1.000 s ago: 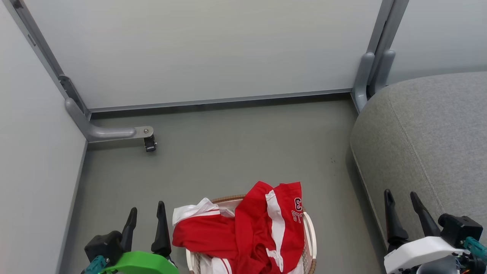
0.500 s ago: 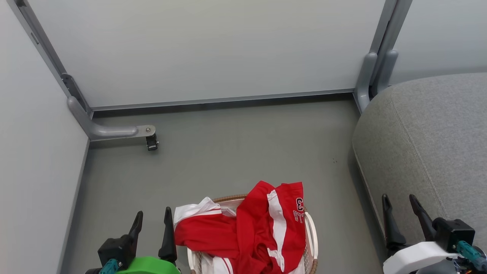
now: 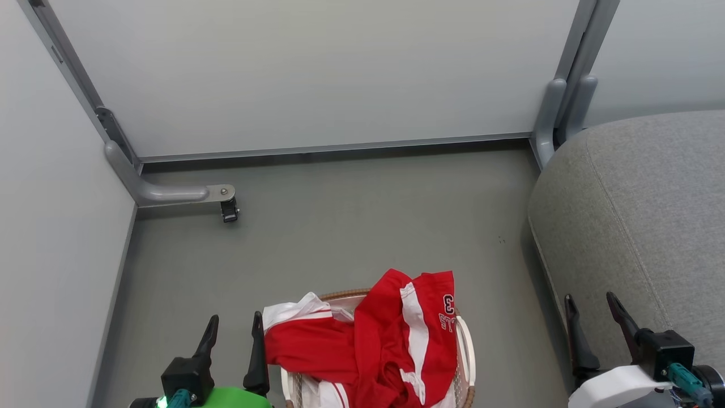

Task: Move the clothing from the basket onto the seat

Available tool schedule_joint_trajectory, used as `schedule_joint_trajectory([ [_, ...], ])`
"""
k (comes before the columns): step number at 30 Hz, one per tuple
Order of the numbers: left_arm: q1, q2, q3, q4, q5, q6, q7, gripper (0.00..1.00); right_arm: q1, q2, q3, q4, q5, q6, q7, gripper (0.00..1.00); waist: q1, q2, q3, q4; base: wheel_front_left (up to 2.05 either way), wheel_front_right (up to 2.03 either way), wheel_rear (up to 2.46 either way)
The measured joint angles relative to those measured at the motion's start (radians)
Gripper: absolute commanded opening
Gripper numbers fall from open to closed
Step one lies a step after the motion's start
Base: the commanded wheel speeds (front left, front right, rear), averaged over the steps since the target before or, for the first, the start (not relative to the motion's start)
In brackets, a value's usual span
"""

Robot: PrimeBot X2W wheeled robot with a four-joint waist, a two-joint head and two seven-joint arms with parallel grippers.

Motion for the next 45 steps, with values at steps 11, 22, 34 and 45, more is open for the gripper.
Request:
schedule_joint_trajectory([
  [11,-0.001,0.0,-0.015,0.013,0.037,0.006,-0.013,1.0,0.001,-0.001,0.005,0.009,-0.044,0.0,-0.011,1.0,0.0,0.0,0.001,0.001,0.0,0.0,0.0],
  [22,-0.005,0.0,-0.019,0.018,0.037,0.004,-0.013,1.0,0.001,-0.001,0.007,0.016,-0.043,0.0,-0.011,1.0,0.0,0.0,0.002,-0.001,0.0,0.0,0.0],
  [34,-0.019,0.001,-0.028,0.017,0.063,0.0,-0.013,1.0,-0.002,-0.001,0.002,-0.002,-0.045,0.0,-0.011,1.0,0.0,0.0,0.032,-0.008,0.0,0.0,0.0],
  [45,-0.207,0.001,-0.063,0.019,0.16,-0.055,-0.015,1.0,-0.093,-0.001,-0.021,-0.062,-0.052,0.0,-0.011,1.0,0.0,0.0,0.163,-0.021,0.0,0.0,0.0],
])
